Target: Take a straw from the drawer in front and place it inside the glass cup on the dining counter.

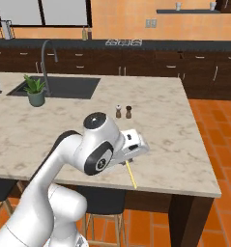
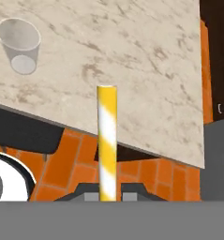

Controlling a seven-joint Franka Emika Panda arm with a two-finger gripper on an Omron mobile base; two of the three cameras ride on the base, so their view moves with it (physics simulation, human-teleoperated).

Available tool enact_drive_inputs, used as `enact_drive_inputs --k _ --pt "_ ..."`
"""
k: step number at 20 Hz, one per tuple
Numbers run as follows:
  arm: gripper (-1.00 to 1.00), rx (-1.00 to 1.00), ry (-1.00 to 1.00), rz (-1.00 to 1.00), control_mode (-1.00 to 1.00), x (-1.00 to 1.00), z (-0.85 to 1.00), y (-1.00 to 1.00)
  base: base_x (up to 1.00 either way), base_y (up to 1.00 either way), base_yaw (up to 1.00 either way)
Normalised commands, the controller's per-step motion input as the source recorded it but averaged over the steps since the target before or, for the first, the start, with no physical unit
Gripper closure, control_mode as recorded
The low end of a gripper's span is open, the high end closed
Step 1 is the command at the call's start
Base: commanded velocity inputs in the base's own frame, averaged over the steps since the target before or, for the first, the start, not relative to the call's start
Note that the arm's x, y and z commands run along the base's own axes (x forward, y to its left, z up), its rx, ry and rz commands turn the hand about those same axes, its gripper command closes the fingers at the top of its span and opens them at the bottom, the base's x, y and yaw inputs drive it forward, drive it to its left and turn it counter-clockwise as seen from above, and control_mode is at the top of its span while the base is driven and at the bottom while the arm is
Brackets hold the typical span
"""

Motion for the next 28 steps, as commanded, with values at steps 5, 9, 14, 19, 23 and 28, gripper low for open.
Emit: enact_drive_inputs --k 5,9,14,19,23,28 --pt "1.00 0.07 -0.22 -0.08 -1.00 0.25 0.66 0.75 0.00 0.00 0.00" --pt "1.00 0.11 -0.21 -0.10 -1.00 0.24 0.27 0.60 0.00 0.00 0.00" --pt "1.00 0.24 -0.25 -0.01 -1.00 0.21 0.07 0.42 0.00 0.00 0.00" --pt "1.00 0.22 -0.19 0.00 -1.00 0.12 0.21 0.08 0.00 0.00 0.00" --pt "1.00 0.11 -0.17 0.00 -1.00 0.24 0.16 0.02 0.00 0.00 0.00" --pt "1.00 0.07 -0.10 0.00 -1.00 0.34 0.11 0.01 0.00 0.00 0.00"
